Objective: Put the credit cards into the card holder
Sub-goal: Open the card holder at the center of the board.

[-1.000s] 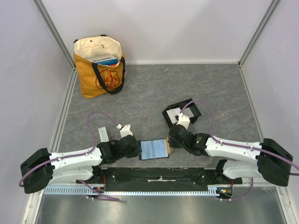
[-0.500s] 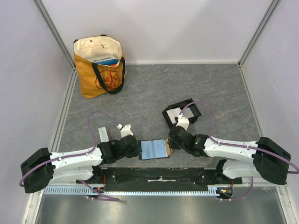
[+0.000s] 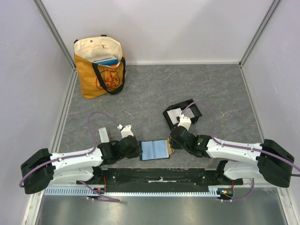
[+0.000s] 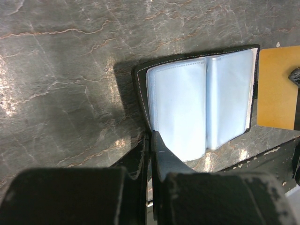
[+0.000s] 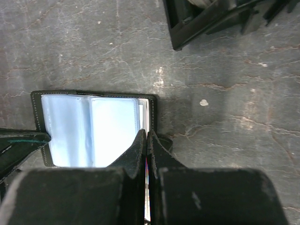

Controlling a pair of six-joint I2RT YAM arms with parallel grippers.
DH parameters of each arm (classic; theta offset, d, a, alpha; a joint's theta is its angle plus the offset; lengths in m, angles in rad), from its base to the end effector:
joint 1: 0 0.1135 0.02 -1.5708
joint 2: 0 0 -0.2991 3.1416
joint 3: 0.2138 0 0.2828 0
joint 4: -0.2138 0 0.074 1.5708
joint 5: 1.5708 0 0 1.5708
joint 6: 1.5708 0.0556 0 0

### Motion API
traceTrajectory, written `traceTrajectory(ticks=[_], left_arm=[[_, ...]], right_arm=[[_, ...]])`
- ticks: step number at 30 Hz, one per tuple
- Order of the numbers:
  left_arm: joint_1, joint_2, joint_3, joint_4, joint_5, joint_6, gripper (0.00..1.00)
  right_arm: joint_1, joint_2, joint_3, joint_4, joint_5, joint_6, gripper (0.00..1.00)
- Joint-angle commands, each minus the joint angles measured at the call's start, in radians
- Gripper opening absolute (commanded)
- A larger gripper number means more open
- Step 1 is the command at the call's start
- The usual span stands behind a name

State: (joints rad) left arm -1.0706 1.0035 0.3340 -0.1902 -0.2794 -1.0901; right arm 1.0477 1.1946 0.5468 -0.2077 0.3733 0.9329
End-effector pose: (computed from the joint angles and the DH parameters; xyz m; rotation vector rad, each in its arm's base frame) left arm 0.1076 -0.1650 0.1447 -0.1544 2.4908 -0.6513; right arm 0.1420 0.2057 0.1778 0.0315 2.4085 0.5020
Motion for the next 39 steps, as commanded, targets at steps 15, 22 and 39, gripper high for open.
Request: traceTrajectory(ticks=[15,22,39], left_arm=[[0.005,-0.002,0.028,0.025,-0.018,0.033,0.02],[0.004,0.001,0.03,0.026,-0.017,0.032,0.02],[0.006,0.015,0.031,0.035,-0.007,0.032,0.02]], right_arm=[[-0.002,0.034,-0.034,0.108,-0.005,0.023,0.0],[-0.002,0.005,-0.047,0.114,-0.007,0.021,0.0],[0.0,-0.001,-0.07,0.137,-0.01,0.032,0.0]])
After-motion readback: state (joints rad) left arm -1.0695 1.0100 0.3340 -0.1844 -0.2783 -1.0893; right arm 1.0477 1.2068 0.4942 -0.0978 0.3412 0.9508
